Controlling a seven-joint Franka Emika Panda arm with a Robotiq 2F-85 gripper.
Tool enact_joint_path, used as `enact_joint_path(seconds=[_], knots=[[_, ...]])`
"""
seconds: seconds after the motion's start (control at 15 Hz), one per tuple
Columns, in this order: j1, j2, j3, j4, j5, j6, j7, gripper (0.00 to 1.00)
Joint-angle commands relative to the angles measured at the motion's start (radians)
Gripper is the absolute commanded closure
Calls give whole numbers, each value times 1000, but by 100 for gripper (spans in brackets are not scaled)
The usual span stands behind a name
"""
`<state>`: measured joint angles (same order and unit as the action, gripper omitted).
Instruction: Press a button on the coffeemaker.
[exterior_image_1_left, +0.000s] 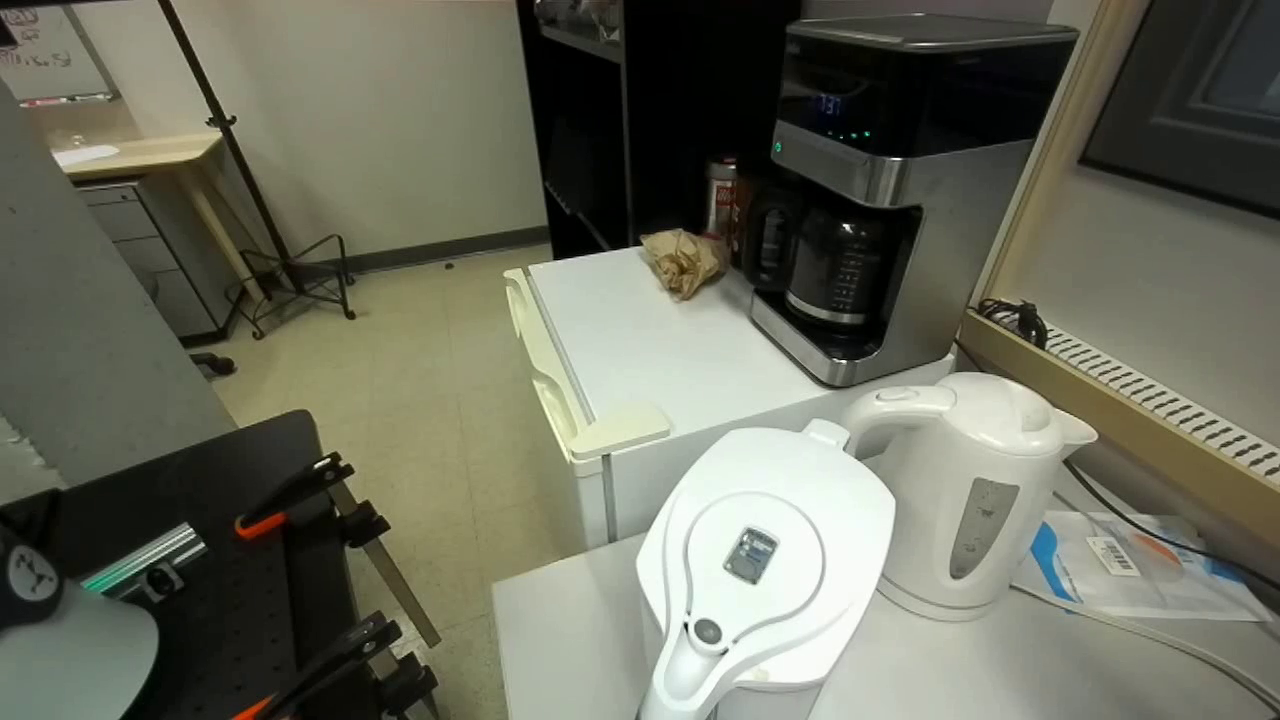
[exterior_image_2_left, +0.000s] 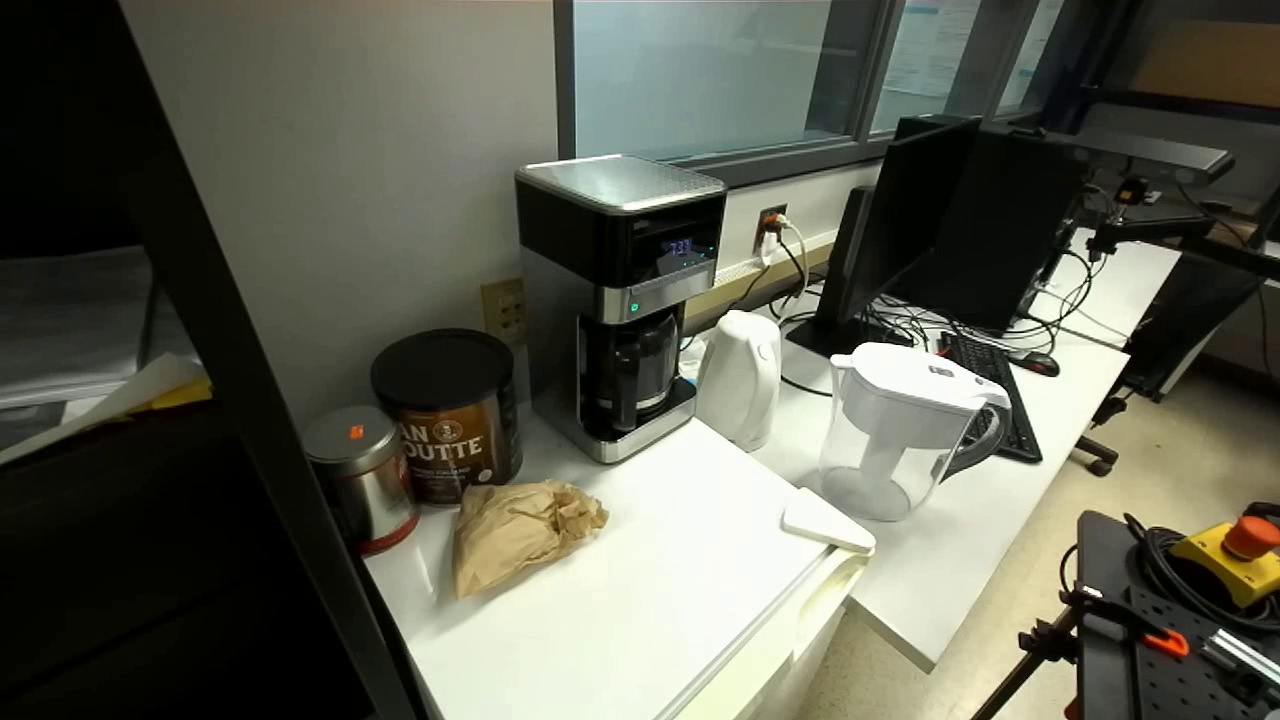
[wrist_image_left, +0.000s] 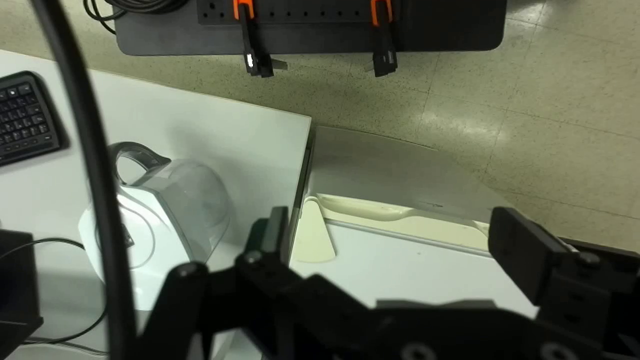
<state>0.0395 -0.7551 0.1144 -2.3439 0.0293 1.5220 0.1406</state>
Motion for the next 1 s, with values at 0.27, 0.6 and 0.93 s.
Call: enact_joint_path(seconds=[0.27,0.6,0.93], knots=[[-2,39,-8,-53,-66,110,-48,0],[-12,112,-16,-138,-207,388,-83,0],[-46,234,-26,-187,-353,738,-82,49]])
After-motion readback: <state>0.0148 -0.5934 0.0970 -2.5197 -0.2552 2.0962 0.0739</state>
